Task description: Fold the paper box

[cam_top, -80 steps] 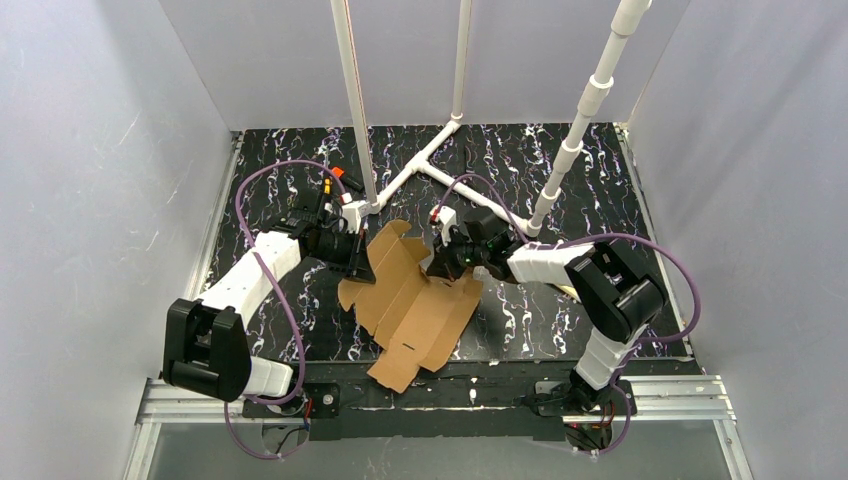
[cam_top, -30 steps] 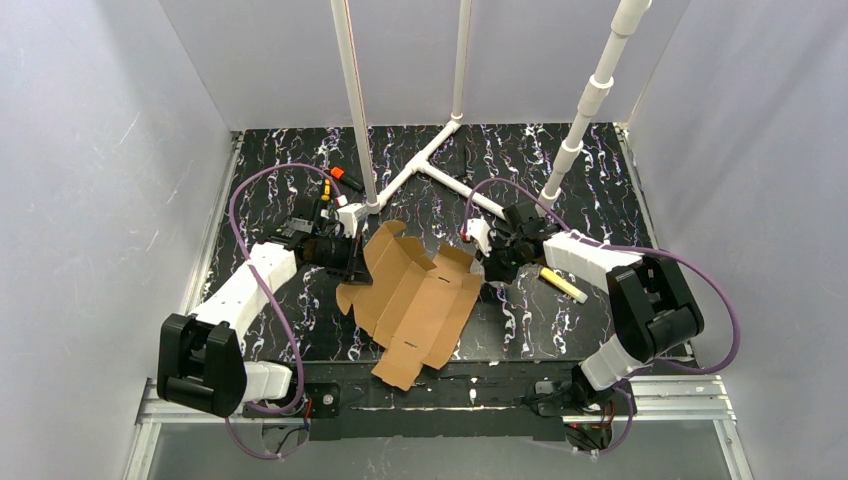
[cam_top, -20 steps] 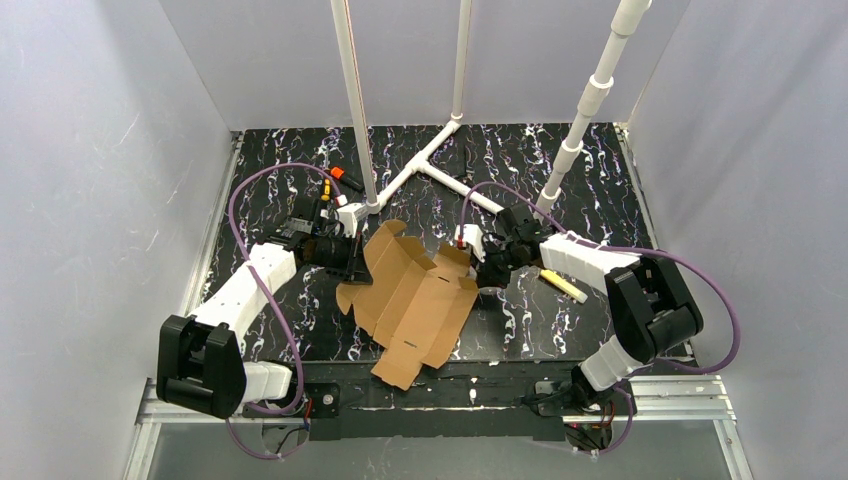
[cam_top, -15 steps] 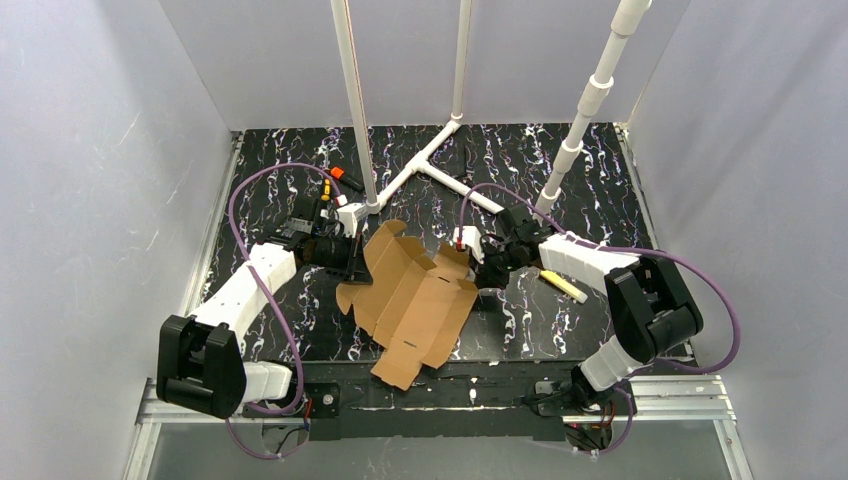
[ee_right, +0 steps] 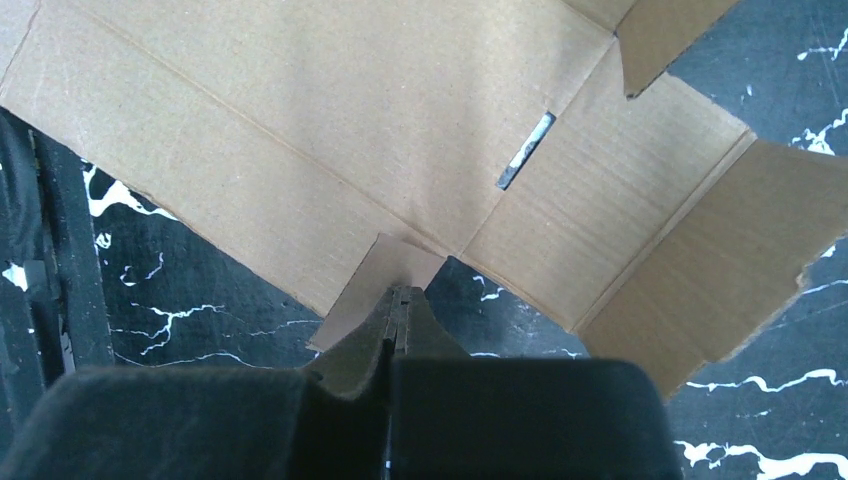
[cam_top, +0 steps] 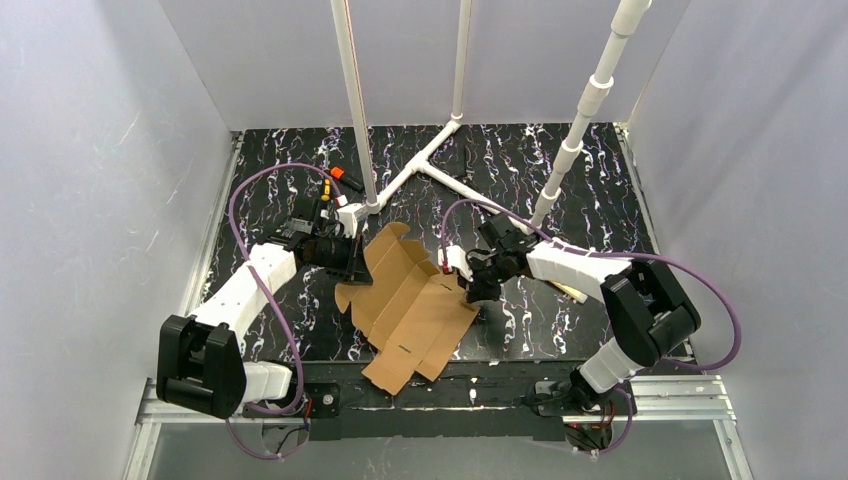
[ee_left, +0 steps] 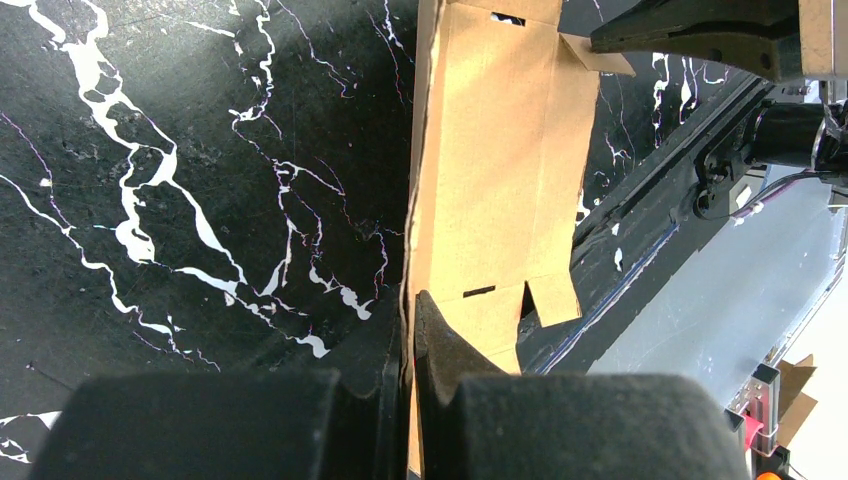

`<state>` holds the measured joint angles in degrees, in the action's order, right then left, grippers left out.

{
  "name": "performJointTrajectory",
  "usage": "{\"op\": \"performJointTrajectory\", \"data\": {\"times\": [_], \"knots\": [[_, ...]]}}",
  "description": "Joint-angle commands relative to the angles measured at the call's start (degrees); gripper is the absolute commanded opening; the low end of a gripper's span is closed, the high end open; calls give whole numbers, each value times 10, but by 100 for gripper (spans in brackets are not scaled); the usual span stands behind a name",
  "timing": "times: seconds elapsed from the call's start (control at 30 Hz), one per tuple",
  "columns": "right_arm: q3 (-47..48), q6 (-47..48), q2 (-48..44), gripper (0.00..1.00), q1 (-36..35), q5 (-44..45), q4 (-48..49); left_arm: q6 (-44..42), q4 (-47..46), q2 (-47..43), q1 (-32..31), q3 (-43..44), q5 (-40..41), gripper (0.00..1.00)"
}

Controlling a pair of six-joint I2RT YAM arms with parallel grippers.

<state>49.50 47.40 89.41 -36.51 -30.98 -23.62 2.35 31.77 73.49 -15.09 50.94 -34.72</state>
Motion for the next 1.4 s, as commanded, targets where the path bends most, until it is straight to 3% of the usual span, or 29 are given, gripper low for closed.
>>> {"op": "performJointTrajectory", "data": {"times": [0.0,0.27,0.53,0.7,0.9,1.03,1.2,1.37], "knots": [[12,11,-1,1,0,13,-13,-7,0,-21,5,-7,-6,0],[9,33,-16,1,-10,-32,-44,-7,0,-22,7,-6,-5,0],[10,18,14,1,-34,4,-33,-7,-1,-23,8,-6,-6,0],[29,-17,77,1,-46,86,-16,-8,-1,-27,9,-7,-8,0],[125,14,21,1,0,-40,-120,-13,-2,-30,9,-6,-13,0],[168,-71,44,1,6,-17,-53,-14,-5,-28,10,-7,-21,0],[171,-248,91,1,5,23,126,-15,-7,-32,10,-9,-20,0],[185,-314,133,1,1,65,186,-16,-7,-36,10,-11,-18,0]]}}
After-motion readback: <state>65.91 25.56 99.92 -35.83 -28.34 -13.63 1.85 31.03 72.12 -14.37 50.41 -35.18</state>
